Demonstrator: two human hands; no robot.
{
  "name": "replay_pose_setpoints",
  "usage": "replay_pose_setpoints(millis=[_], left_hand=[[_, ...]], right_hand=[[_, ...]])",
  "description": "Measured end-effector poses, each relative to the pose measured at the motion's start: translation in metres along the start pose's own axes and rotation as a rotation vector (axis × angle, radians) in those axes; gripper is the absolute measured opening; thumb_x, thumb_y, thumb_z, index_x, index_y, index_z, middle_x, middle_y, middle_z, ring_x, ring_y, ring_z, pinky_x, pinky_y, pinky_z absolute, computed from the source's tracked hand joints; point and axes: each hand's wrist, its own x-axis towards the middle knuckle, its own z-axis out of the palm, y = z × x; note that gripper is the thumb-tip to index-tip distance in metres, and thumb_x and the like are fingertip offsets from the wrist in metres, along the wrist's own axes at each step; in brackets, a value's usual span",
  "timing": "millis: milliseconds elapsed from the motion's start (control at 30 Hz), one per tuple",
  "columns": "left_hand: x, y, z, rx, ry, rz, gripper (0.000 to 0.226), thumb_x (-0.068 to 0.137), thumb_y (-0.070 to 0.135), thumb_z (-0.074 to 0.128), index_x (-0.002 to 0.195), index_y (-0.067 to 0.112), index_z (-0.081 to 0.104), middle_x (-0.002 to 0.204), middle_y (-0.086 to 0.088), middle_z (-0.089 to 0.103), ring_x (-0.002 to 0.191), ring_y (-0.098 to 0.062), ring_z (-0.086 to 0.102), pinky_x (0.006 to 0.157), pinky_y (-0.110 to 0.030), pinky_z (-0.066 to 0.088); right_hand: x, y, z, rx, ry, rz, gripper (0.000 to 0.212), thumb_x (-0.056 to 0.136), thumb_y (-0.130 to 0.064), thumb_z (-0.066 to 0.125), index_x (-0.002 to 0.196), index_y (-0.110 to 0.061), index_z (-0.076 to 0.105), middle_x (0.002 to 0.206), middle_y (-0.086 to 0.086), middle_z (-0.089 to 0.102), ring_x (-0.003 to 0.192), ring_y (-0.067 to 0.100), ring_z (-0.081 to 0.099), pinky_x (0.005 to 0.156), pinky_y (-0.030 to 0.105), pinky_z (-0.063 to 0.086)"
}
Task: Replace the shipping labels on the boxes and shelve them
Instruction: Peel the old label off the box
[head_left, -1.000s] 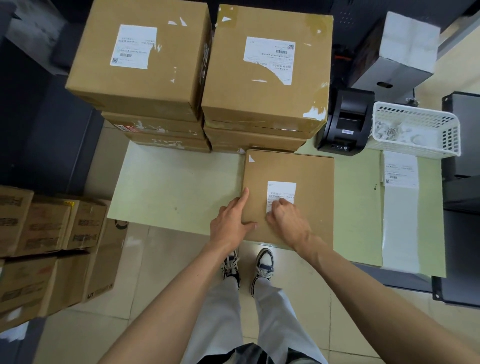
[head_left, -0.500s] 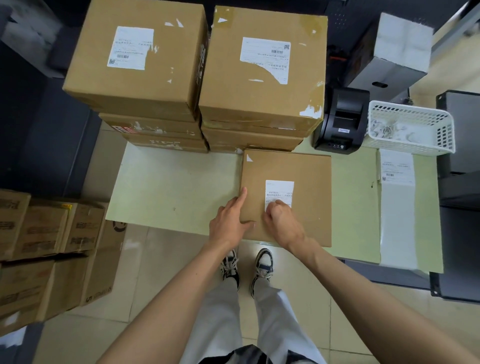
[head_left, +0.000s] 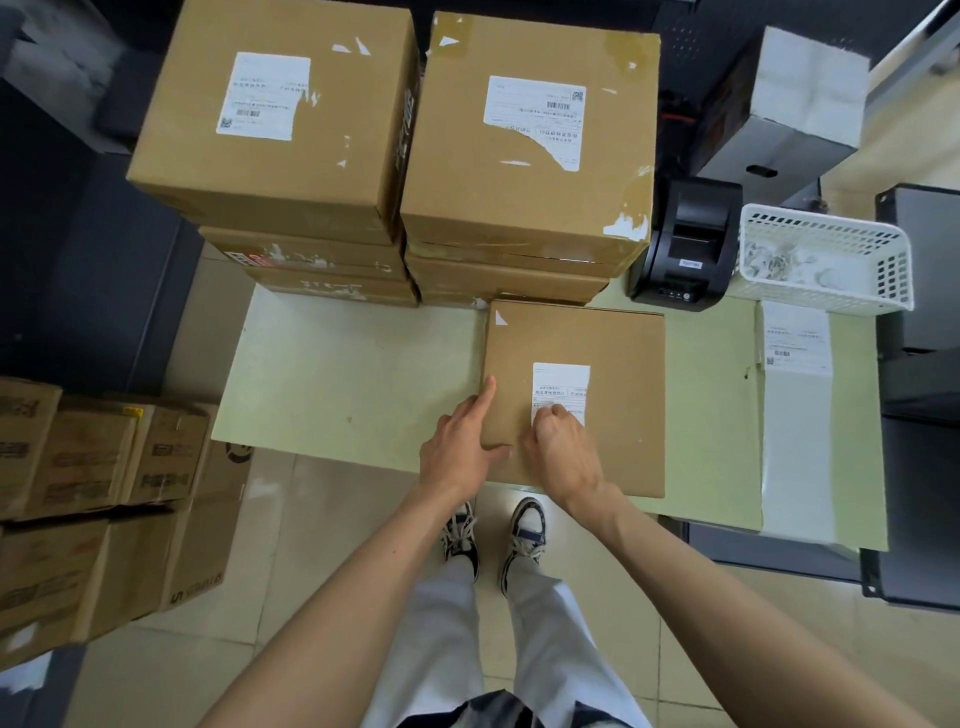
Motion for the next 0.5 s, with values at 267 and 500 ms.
replay_pose_setpoints(millis=[267,500], left_hand=[[-0.001,0.0,-0.001,0.0,-0.002,0.001,0.098,0.087,0.047,0.072,0.158,0.047,0.004,0.158,0.015,0.033,0.134,-0.024,0.043,0.09,-0.041,0.04],[0.0,-0.002,0.0,-0.011,0.002,0.003,0.098,0.088,0.048,0.072,0.158,0.048,0.003,0.158,0.016,0.033,0.135,-0.022,0.042,0.091,-0.04,0.041]], right_hand=[[0.003,0.007,-0.007,0.051,-0.006,0.002,0.014,0.091,-0.009,0.047,0.077,-0.008,0.045,0.093,0.019,0.056,0.083,0.038,0.056,0.064,0.032,0.027],[-0.003,0.012,-0.001,0.042,0.032,0.005,0.013,0.093,-0.011,0.049,0.089,0.0,0.055,0.094,0.015,0.056,0.083,0.035,0.055,0.064,0.033,0.029]])
